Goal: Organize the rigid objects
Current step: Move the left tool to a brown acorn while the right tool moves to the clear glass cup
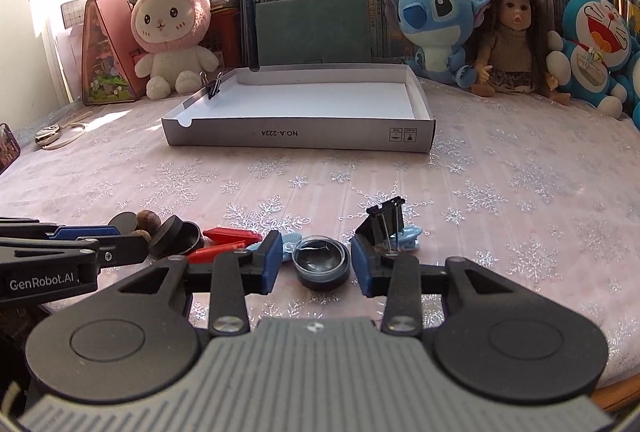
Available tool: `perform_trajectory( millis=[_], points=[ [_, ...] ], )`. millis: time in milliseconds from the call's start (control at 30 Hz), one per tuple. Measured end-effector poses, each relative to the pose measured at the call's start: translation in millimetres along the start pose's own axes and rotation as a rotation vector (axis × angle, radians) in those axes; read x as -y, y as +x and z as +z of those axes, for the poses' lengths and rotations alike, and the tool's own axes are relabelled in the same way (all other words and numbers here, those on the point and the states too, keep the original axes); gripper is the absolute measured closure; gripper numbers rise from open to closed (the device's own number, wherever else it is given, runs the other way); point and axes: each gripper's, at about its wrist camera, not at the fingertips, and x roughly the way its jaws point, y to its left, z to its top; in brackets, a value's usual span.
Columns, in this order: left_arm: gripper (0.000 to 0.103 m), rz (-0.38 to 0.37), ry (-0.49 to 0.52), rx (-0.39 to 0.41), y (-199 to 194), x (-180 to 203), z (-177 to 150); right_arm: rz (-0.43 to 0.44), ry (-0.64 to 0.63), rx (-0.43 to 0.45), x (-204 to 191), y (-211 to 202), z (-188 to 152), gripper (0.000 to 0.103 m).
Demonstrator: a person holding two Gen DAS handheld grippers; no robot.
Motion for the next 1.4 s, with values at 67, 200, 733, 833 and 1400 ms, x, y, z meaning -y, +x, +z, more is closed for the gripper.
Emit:
perform_trajectory(
  millis=[67,200,733,833,1400],
  points=[
    [0.077,0.006,0.0,-0.004,2,0,-1,-0.004,-0.008,-0.001,-2,2,0,0.06],
    [0.077,0.023,0.004,-0.001,4,-1,-3,-0.014,-0.022,0.001,-4,3,1,0.063],
    [0.077,-0.02,-0.021,-0.017,6,-5,-5,-0.044,-0.071,0.039,-2,-18,-3,0.064],
    [0.077,0.0,-0.027,-0.014,6,-9,-4,-0.054,-0.07,0.034,2,-22,-5,0.064],
    [0.076,-0.01,-0.045,-0.002,7,-17,-3,-0.09,-0.03,-0.016,14,-17,-16,0.064]
  ],
)
